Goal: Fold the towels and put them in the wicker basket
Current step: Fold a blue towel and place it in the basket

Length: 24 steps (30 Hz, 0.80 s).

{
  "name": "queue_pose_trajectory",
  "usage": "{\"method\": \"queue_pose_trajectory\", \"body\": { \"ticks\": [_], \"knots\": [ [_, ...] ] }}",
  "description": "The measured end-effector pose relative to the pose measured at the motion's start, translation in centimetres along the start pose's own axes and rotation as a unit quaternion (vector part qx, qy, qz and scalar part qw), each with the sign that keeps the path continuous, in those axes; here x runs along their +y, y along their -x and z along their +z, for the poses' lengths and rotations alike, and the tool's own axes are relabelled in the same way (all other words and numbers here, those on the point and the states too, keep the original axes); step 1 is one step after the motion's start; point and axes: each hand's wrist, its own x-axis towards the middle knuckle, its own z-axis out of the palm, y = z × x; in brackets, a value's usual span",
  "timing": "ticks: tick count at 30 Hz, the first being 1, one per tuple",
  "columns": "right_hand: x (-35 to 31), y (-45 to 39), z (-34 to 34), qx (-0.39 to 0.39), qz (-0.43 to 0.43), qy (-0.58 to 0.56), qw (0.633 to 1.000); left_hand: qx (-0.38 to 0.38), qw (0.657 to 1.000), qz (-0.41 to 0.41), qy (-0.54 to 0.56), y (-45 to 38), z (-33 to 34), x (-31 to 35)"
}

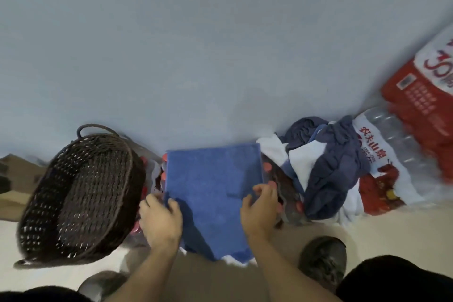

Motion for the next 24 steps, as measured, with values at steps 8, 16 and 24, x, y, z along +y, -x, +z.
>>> {"method": "queue_pose_trajectory", "body": {
  "ticks": [8,16,24],
  "knots": [
    [5.1,5.8,-0.5,-0.038,0.192,-0.085,0.977,-0.230,0.957,-0.179,-0.006,3.0,-0.2,-4.7],
    [7.5,2.8,0.0,-0.171,0.252,-0.088,0.948,-0.189,0.951,-0.204,0.136,3.1,0.6,-5.2],
    [8.4,1.1,0.2,-0.117,0.248,-0.102,0.956,-0.172,0.951,-0.187,0.177,3.2,0.2,-4.6]
  ]
}}
